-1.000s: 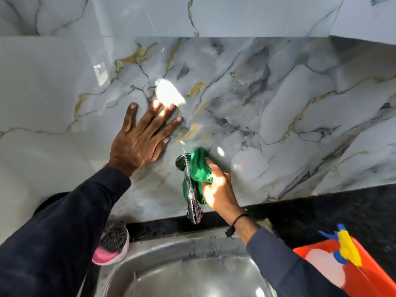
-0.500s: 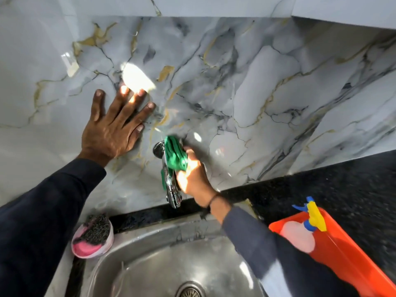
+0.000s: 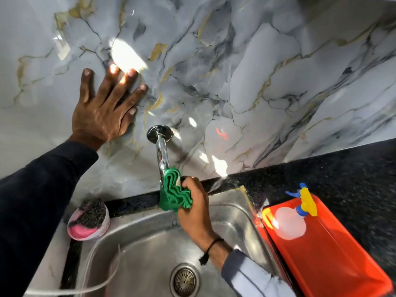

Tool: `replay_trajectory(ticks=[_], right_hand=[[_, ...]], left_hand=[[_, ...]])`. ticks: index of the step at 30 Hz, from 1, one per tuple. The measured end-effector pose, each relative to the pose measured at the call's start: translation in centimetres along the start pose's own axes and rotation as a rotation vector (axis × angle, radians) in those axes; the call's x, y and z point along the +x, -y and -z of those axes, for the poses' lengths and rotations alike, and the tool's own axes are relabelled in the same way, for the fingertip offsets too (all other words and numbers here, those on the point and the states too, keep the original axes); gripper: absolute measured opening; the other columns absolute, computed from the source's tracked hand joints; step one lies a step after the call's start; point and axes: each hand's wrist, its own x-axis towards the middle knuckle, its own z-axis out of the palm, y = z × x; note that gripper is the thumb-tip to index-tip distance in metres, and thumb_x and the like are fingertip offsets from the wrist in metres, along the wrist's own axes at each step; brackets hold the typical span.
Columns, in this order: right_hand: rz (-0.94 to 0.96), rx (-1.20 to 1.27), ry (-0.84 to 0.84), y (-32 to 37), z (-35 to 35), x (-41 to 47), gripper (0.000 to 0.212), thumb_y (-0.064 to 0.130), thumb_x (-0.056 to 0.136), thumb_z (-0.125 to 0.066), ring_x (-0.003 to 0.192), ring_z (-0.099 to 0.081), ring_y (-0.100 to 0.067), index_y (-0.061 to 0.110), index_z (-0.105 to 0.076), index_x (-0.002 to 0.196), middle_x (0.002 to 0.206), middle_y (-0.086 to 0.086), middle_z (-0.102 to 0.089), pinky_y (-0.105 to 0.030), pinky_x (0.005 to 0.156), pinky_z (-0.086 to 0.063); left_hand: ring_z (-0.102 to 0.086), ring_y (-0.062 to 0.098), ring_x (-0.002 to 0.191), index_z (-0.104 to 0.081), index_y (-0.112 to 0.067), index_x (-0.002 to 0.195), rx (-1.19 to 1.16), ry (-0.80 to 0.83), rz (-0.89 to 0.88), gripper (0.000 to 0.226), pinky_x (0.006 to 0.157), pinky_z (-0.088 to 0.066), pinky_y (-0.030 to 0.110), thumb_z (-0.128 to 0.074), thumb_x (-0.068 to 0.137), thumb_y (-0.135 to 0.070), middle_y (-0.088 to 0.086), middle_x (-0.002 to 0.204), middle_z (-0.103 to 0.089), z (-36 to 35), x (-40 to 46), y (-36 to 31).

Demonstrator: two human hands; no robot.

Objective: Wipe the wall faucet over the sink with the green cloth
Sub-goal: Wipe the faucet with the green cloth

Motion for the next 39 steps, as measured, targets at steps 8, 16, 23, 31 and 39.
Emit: replay_trajectory(ticks=[8, 16, 23, 31, 39], right_hand=[[-0.734, 0.575, 0.103, 0.7, 2.1, -0.4, 0.042, -0.011, 0.077, -0.058, 0.116, -0.071, -0.038, 0.017, -0.075, 0.104, 0.114, -0.015, -0.08, -0.054, 0.1, -0.06], [-0.74, 0.428, 0.24, 5.0, 5.6, -0.5, 0.031, 0.007, 0.07, -0.073, 0.108, -0.075, -0.031, 0.019, -0.076, 0.098, 0.098, -0.002, -0.084, -0.051, 0.101, -0.059], [-0.458, 0.254, 0.505, 10.2, 6.2, 1.5, 0.031, 0.011, 0.08, -0.082, 0.099, -0.078, -0.013, 0.025, -0.075, 0.106, 0.099, 0.009, -0.084, -0.031, 0.085, -0.062], [0.207, -0.448, 0.341, 12.0, 7.2, 7.3, 0.036, 0.033, 0.084, -0.078, 0.096, -0.072, -0.015, 0.021, -0.073, 0.118, 0.107, 0.003, -0.076, -0.034, 0.089, -0.062], [1.215, -1.381, 0.176, 14.4, 7.7, 22.1, 0.08, 0.038, 0.088, -0.051, 0.16, -0.024, -0.03, 0.016, -0.032, 0.163, 0.172, -0.013, -0.029, -0.061, 0.13, -0.016]], left_hand=[[-0.011, 0.038, 0.166, -0.019, -0.025, 0.171, -0.256, 0.241, 0.038, 0.066, 0.128, -0.001, 0.068, -0.042, 0.109, -0.032, 0.008, 0.18, -0.013, 4.3, 1.2, -0.2], [-0.067, 0.026, 0.101, -0.065, -0.007, 0.121, -1.133, 0.464, 0.911, 0.036, 0.086, -0.051, 0.037, -0.068, 0.091, -0.027, 0.01, 0.117, -0.07, 17.8, -2.3, -7.1], [-0.077, 0.028, 0.118, -0.082, -0.022, 0.12, -2.174, 0.735, 1.782, 0.047, 0.087, -0.066, 0.043, -0.084, 0.079, -0.044, 0.011, 0.131, -0.079, 25.7, -3.5, -10.6], [-0.081, 0.027, 0.103, -0.073, -0.011, 0.127, -1.99, 0.358, 2.21, 0.032, 0.076, -0.069, 0.041, -0.07, 0.098, -0.024, 0.012, 0.116, -0.083, 25.1, -2.0, -11.1], [-0.074, 0.021, 0.109, -0.069, -0.021, 0.108, -1.49, 0.075, 2.191, 0.011, 0.094, -0.061, 0.043, -0.061, 0.104, -0.014, 0.002, 0.112, -0.078, 19.7, -0.8, -8.3]])
